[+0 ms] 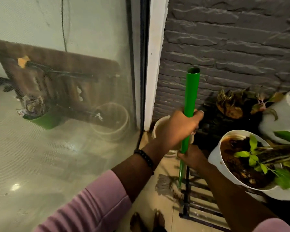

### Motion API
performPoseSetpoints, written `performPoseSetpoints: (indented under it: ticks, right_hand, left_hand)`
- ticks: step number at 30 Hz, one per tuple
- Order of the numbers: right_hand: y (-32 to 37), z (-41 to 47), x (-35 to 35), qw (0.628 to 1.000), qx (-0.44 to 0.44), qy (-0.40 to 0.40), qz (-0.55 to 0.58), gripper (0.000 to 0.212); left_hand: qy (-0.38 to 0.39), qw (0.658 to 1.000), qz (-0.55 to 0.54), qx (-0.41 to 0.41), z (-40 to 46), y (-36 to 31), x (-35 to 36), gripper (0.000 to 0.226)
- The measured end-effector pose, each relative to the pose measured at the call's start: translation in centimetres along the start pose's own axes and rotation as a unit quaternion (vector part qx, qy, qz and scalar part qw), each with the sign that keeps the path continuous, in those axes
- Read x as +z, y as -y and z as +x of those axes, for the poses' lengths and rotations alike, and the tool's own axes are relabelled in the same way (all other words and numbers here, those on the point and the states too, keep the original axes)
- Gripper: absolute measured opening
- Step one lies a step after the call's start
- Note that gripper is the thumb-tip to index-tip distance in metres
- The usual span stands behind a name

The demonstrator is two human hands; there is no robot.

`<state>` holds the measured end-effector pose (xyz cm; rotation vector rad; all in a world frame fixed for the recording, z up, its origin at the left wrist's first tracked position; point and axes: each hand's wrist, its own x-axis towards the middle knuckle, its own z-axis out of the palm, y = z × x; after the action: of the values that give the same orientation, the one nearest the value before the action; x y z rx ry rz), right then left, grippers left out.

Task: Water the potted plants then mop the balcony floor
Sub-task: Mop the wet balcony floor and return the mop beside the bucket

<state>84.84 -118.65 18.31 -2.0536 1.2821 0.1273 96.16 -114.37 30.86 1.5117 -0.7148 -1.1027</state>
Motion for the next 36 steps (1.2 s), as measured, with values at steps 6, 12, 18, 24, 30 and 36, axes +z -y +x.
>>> performPoseSetpoints:
  ticks: [6, 12, 18, 24, 30, 36]
  right_hand:
    - [1.5, -0.4, 2.1, 0.99, 0.037, -0.062, 0.118, 0.02]
    - [5.9, -0.2, 5.3, 0.964, 0.043, -0.041, 0.259, 0.018]
    - [6.0, -0.7, 6.2, 0.966, 0.004, 0.014, 0.259, 0.015]
    - [4.3, -1.7, 1.9, 0.988, -0.112, 0.073, 0.082, 0.015]
    - [-0.5, -3.8, -0.2, 0.996, -0.087, 0.029, -0.017, 0.019]
    - [-3.0, -6.8, 3.2, 0.996, 0.009, -0.06, 0.062, 0.022]
  left_hand:
    - [-0.017, 0.997, 0.072, -0.019, -0.3, -1.7, 0.0, 0.022]
    - [0.009, 0.985, 0.168, 0.026, -1.0, -4.3, -1.3, 0.018]
    - [0.016, 0.981, 0.189, 0.036, -2.4, -3.7, -1.5, 0.029]
    - [0.003, 0.996, 0.058, 0.074, -3.3, -3.9, -1.4, 0.037]
    - [-0.002, 0.997, -0.051, 0.063, -4.5, -1.2, 0.5, 0.044]
    - [-0.021, 0.999, 0.035, 0.032, -6.9, 1.1, 4.0, 0.033]
